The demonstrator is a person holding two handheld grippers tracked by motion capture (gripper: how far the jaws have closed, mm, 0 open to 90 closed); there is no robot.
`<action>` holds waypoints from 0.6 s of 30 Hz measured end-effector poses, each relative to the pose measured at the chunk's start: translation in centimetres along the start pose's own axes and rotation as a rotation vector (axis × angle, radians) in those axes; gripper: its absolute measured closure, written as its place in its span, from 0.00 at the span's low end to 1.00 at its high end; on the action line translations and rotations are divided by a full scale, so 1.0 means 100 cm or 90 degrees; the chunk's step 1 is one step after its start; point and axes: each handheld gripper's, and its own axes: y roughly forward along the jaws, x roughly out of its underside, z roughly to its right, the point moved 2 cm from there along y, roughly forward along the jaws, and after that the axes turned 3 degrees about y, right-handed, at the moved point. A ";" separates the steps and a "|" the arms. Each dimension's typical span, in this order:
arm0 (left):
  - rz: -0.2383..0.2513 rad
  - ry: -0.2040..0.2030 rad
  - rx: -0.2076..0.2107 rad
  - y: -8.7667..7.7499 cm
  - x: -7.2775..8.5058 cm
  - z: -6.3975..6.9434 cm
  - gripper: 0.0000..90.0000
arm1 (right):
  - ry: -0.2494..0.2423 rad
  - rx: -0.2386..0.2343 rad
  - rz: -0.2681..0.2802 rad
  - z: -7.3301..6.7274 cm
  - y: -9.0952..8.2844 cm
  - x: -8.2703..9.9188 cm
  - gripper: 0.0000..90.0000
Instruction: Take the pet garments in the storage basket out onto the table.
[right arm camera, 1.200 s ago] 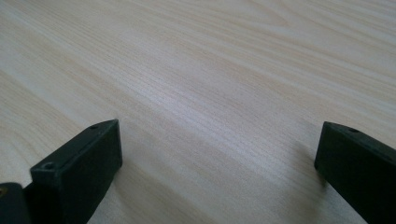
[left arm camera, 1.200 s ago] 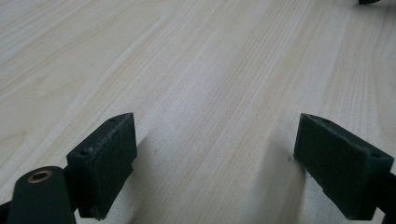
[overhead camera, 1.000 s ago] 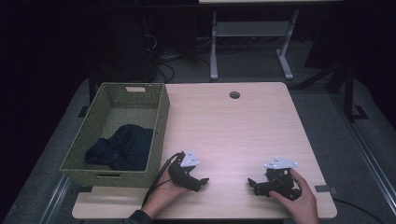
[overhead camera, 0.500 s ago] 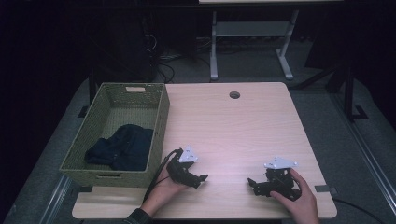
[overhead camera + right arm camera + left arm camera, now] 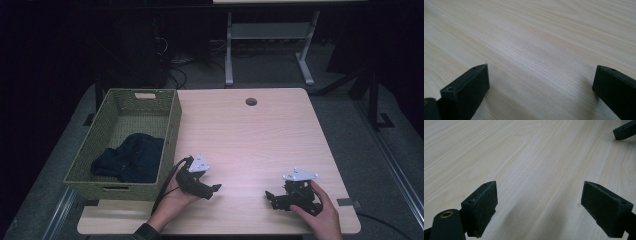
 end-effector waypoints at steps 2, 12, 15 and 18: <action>0.000 -0.002 0.003 -0.001 -0.001 0.000 0.15 | 0.000 0.000 0.001 0.000 0.000 0.000 0.00; 0.016 -0.019 0.017 -0.008 -0.008 -0.002 0.15 | 0.000 0.000 0.001 0.000 0.000 0.000 0.00; 0.017 -0.017 0.016 -0.010 -0.009 -0.002 0.15 | 0.000 0.000 0.001 0.000 0.000 0.000 0.00; 0.027 -0.023 0.023 -0.013 -0.012 -0.002 0.15 | 0.000 0.000 0.001 0.000 0.000 0.000 0.00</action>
